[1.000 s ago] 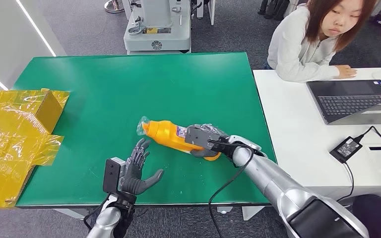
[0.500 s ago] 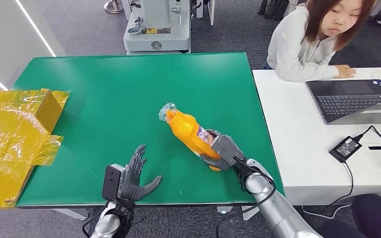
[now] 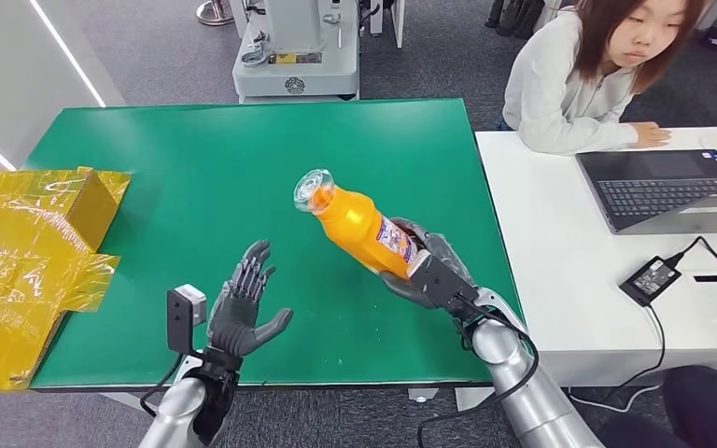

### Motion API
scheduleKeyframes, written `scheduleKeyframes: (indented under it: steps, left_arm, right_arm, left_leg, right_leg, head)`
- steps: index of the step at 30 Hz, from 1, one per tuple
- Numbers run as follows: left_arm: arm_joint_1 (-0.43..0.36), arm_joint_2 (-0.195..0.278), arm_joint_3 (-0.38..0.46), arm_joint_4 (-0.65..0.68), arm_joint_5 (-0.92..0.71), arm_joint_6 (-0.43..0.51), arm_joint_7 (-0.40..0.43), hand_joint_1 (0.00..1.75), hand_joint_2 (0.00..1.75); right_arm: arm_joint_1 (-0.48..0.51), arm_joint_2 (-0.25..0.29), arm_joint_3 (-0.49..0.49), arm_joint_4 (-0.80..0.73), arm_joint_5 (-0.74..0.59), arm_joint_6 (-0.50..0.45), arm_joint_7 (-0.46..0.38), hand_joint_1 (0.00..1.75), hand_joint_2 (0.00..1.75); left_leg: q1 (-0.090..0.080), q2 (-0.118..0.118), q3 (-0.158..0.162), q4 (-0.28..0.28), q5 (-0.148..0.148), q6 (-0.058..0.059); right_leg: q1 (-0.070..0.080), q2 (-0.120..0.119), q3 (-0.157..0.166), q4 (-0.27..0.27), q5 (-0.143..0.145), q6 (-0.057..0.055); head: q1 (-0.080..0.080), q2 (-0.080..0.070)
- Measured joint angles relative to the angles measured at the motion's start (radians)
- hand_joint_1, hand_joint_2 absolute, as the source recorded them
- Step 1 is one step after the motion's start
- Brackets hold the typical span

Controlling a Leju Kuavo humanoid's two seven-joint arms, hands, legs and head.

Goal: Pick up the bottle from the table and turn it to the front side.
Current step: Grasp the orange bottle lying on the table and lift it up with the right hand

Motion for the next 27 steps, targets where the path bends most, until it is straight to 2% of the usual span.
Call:
scheduleKeyframes:
  steps: [5, 12, 20, 27]
  left_arm:
    - [-0.102, 0.007, 0.0, -0.063, 0.033, -0.045, 0.017, 0.0, 1.75]
    - [-0.211, 0.014, 0.0, -0.148, 0.089, -0.009, 0.008, 0.0, 1.75]
    - [-0.276, -0.002, -0.004, -0.203, 0.141, 0.007, 0.049, 0.0, 1.75]
    - [-0.28, -0.031, -0.034, -0.203, 0.154, -0.017, 0.068, 0.0, 1.75]
  right_arm:
    - [-0.04, 0.016, 0.037, -0.033, -0.013, 0.032, -0.001, 1.75, 1.75]
    - [-0.105, 0.058, 0.083, -0.009, -0.039, 0.053, -0.001, 1.75, 1.75]
    - [-0.226, 0.135, 0.119, 0.124, -0.056, 0.067, 0.024, 1.75, 1.75]
    - [-0.299, 0.157, 0.12, 0.233, -0.041, 0.045, 0.019, 1.75, 1.75]
  left_leg:
    - [0.0, 0.0, 0.0, 0.0, 0.001, 0.0]
    - [0.0, 0.0, 0.0, 0.0, 0.001, 0.0]
    - [0.0, 0.001, 0.0, 0.0, 0.001, 0.0]
    - [0.0, 0.001, 0.0, 0.001, 0.001, 0.0]
  right_leg:
    - [0.0, 0.0, 0.0, 0.0, 0.001, -0.001]
    - [0.0, 0.0, 0.0, 0.001, 0.001, -0.001]
    - [0.0, 0.001, 0.0, 0.001, 0.001, -0.001]
    - [0.0, 0.001, 0.0, 0.0, 0.001, -0.001]
  head:
    - [0.0, 0.0]
    - [0.0, 0.0]
    - [0.0, 0.0]
    - [0.0, 0.0]
